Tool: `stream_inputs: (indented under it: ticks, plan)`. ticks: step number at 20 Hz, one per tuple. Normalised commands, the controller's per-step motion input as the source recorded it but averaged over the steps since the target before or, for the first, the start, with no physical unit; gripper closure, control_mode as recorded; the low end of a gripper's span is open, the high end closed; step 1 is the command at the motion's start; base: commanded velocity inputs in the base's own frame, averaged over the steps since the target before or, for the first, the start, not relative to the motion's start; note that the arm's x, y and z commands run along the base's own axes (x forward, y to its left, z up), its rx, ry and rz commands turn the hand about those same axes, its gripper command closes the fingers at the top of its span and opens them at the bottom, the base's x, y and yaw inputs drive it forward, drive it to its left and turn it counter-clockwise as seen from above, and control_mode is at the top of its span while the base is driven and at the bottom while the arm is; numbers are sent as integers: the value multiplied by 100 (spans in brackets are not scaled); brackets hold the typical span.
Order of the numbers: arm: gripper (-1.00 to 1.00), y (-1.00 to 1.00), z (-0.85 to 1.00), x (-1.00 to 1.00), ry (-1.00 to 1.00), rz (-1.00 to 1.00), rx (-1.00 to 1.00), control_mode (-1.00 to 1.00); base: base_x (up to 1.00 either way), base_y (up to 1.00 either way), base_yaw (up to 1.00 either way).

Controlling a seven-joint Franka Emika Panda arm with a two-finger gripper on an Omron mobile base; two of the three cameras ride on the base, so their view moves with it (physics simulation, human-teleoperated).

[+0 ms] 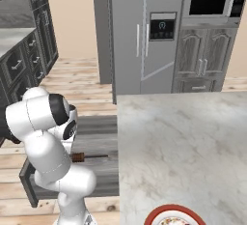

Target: Pick up the knife from the drawer and place it on the cutting board. Then place the meat from the plate to the cutting board.

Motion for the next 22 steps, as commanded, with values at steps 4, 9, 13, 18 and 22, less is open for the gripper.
stream_inputs:
  ticks: [4,9,13,18,22]
  plan:
    - [-100,0,-1,0,0,16,0,-100,0,0,0]
    - [-100,0,0,0,0,20,0,-100,0,0,0]
    - [-100,0,-2,0,0,17,0,-100,0,0,0]
    - [-100,0,-12,0,0,5,0,-100,0,0,0]
    - [-100,0,-25,0,0,0,0,-100,0,0,0]
